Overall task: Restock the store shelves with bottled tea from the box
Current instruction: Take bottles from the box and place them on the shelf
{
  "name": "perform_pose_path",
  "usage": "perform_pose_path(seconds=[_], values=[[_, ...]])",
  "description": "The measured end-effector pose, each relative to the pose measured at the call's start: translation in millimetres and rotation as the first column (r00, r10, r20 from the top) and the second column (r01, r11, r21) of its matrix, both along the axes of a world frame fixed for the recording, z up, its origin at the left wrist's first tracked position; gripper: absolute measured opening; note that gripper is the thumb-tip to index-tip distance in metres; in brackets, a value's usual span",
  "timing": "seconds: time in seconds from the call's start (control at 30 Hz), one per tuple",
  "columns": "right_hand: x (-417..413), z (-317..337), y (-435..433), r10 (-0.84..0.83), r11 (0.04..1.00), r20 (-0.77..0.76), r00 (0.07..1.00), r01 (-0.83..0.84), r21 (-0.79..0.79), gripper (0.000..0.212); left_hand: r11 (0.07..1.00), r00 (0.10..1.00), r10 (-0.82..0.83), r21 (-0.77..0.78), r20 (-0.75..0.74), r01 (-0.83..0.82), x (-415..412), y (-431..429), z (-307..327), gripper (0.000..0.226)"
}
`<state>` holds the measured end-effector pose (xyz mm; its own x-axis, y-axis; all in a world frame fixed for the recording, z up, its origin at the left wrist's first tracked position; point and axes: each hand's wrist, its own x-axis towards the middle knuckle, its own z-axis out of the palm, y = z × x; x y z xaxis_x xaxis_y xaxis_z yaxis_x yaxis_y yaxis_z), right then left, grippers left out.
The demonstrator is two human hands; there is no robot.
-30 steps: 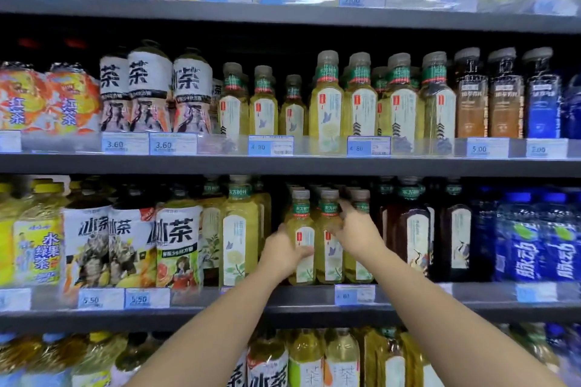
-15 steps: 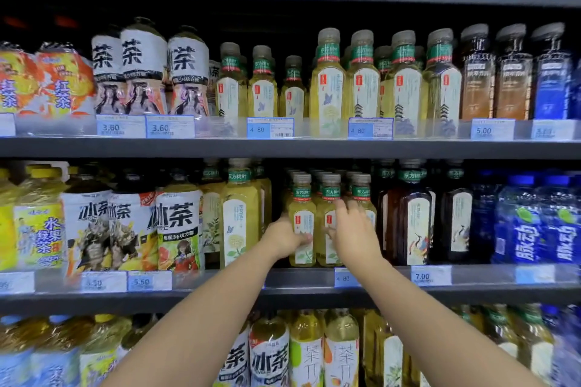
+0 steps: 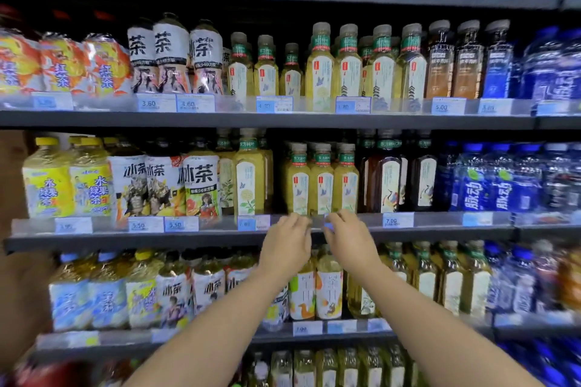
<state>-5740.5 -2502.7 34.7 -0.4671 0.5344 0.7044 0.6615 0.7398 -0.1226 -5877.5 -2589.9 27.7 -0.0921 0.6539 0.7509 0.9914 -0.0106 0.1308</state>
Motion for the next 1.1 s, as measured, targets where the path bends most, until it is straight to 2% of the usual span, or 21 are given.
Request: perform_pose_path(seconds=[0.1, 0.2, 0.3, 0.43, 0.57, 0.73, 0.9, 1.03, 1.1], values=[[13, -56, -22, 0.016, 0.999, 0.013, 1.000, -0.015, -0.037, 0.016, 0.991, 0.999, -0.018, -0.133, -0.027, 0.014, 15, -27, -60, 0.022], [22, -121, -42, 0.053, 0.988, 0.051, 0.997, -0.045, -0.151, 0.020, 0.963, 0.994, -0.071, -0.267, -0.088, 0.045, 18, -49, -130, 0.016], [24, -177, -57, 0.085, 0.974, 0.076, 0.993, -0.067, -0.215, 0.017, 0.926, 0.989, -0.038, -0.376, -0.144, -0.019, 12, -60, -187, 0.013], [31, -270, -77, 0.126, 0.916, 0.171, 0.977, -0.048, -0.399, 0.020, 0.874, 1.000, 0.017, -0.486, -0.015, -0.022, 5, -75, -280, 0.011], [36, -357, -91, 0.159, 0.811, 0.215, 0.964, -0.003, -0.585, 0.026, 0.864, 0.998, 0.047, -0.502, 0.032, -0.025, 5, -95, -367, 0.002], [34, -445, -112, 0.210, 0.683, 0.336, 0.918, 0.108, -0.723, 0.027, 0.844, 0.994, 0.066, -0.536, 0.085, -0.010, 13, -122, -450, 0.040], [16, -517, -113, 0.386, 0.425, 0.487, 0.783, 0.317, -0.848, 0.033, 0.753, 0.986, 0.058, -0.655, 0.158, 0.061, 7, -123, -489, 0.048], [-6, -567, -100, 0.482, 0.318, 0.519, 0.706, 0.411, -0.855, 0.035, 0.742, 0.958, -0.028, -0.636, 0.284, 0.210, -12, -117, -502, 0.054], [-13, -600, -91, 0.501, 0.261, 0.507, 0.702, 0.436, -0.861, 0.042, 0.742, 0.941, -0.090, -0.608, 0.327, 0.283, -19, -118, -509, 0.055]])
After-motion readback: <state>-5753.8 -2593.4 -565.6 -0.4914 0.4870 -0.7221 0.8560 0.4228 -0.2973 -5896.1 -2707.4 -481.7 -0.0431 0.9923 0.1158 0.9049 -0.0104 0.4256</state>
